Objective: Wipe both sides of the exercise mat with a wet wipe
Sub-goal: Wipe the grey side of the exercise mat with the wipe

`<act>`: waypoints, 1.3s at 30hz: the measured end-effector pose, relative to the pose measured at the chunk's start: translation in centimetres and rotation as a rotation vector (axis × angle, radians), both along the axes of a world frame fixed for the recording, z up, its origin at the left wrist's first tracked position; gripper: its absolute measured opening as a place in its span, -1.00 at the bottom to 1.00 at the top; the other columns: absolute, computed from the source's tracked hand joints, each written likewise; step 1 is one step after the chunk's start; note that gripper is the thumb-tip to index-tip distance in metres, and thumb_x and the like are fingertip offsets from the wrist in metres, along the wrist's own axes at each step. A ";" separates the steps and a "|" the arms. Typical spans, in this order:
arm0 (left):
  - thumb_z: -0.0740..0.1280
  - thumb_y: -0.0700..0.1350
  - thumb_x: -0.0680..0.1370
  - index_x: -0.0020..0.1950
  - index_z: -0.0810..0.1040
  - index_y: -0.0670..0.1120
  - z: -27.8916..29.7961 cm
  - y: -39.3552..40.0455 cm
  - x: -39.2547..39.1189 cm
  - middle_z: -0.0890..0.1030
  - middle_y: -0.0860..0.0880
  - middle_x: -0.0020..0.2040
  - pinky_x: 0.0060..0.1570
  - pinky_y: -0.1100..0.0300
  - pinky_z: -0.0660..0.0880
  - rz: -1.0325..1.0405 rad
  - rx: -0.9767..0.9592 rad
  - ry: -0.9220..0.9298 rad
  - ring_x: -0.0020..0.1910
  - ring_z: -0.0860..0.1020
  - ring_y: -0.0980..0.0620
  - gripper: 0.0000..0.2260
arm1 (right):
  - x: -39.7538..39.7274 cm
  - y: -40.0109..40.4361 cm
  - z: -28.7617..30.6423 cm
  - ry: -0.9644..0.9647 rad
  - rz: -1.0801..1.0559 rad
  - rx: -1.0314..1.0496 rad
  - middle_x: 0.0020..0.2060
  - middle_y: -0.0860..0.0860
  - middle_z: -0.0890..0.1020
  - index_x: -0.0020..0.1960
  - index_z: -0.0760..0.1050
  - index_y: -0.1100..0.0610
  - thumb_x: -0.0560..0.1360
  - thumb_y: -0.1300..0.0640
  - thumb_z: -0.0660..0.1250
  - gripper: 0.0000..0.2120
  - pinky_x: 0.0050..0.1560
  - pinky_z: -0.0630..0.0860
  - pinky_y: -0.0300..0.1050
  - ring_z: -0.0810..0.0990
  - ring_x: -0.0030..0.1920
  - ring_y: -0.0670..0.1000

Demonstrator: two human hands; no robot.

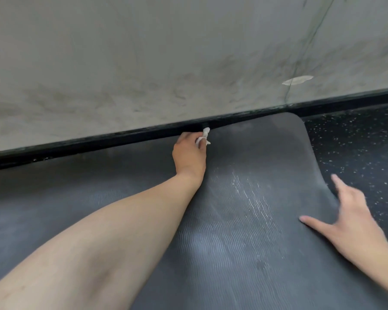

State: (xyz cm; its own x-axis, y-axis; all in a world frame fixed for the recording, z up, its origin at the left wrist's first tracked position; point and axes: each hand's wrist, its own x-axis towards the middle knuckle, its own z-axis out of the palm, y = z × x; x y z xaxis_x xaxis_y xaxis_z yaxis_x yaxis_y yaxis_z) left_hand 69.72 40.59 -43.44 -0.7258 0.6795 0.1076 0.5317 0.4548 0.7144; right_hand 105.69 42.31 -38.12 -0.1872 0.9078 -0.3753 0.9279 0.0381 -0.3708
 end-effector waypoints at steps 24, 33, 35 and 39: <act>0.28 0.11 0.62 -0.06 0.62 -0.01 2.5 -2.4 -1.6 0.67 -0.02 -0.12 -0.17 0.10 0.46 -0.407 -0.274 0.432 -0.11 0.61 -0.11 -0.76 | -11.2 -0.9 -2.2 -0.165 0.681 0.032 0.67 0.01 -0.36 0.69 -0.22 -0.26 0.03 -0.79 0.23 0.40 0.60 -0.28 0.41 -0.38 0.65 0.21; 0.32 0.06 0.57 -0.11 0.55 -0.04 2.5 -7.3 -0.1 0.63 -0.05 -0.17 -0.19 0.07 0.48 -0.577 -0.222 0.323 -0.15 0.58 -0.11 -0.81 | -13.1 -3.0 -1.3 -0.189 0.667 -0.008 0.69 0.08 -0.29 0.71 -0.16 -0.13 0.18 -0.55 0.50 0.36 0.62 -0.18 0.41 -0.30 0.67 0.27; 0.34 -0.01 0.56 -0.11 0.54 -0.05 1.8 -8.9 1.5 0.63 -0.07 -0.18 -0.17 0.06 0.44 -0.426 -0.192 0.250 -0.15 0.58 -0.12 -0.87 | -13.4 -4.7 -0.9 -0.187 0.722 -0.036 0.69 0.09 -0.28 0.72 -0.16 -0.05 0.19 -0.51 0.54 0.39 0.63 -0.14 0.38 -0.30 0.67 0.25; 0.30 -0.01 0.58 -0.08 0.51 -0.06 1.6 -12.4 5.0 0.61 -0.05 -0.16 -0.14 0.03 0.45 -0.860 -0.265 0.248 -0.13 0.55 -0.13 -0.86 | -12.7 -7.7 -1.7 -0.228 0.756 -0.048 0.64 0.08 -0.43 0.70 -0.34 0.02 0.06 -0.61 0.50 0.58 0.64 -0.26 0.31 -0.46 0.63 0.19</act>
